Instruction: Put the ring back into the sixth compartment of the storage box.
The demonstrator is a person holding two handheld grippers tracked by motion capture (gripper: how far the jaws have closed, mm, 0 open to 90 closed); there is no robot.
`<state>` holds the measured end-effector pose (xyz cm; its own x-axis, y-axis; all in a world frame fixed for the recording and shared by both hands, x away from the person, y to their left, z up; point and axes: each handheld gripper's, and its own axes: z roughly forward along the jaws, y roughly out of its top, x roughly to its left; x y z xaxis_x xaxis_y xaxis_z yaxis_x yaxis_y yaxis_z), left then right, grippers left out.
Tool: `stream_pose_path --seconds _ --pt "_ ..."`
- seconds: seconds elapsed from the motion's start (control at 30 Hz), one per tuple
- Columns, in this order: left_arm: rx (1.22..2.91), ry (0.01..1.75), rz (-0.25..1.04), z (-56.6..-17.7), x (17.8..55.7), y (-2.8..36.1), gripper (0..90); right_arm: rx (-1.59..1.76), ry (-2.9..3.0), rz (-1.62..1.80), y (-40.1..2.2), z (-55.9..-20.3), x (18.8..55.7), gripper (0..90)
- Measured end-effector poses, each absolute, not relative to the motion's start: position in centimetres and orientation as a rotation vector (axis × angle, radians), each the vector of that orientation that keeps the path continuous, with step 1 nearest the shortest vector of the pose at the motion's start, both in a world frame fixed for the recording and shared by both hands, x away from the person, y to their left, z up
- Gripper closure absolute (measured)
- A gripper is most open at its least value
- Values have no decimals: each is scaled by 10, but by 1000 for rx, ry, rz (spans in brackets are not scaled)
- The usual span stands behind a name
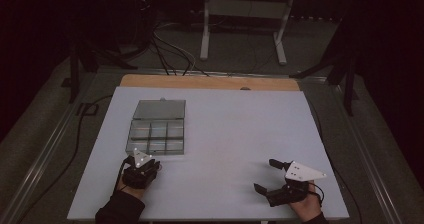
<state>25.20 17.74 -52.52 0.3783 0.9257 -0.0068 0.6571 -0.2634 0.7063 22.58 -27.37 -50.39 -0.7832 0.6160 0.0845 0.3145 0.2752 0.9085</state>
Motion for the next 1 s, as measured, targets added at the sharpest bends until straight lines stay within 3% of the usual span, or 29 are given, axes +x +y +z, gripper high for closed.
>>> stream_pose_path --seconds 0.47,1.0 --pt "1990 1388 584 -527 249 172 877 859 2272 1493 -272 -505 226 0" --pt "1983 1378 561 -526 249 176 897 863 2274 1497 -273 -505 226 0"
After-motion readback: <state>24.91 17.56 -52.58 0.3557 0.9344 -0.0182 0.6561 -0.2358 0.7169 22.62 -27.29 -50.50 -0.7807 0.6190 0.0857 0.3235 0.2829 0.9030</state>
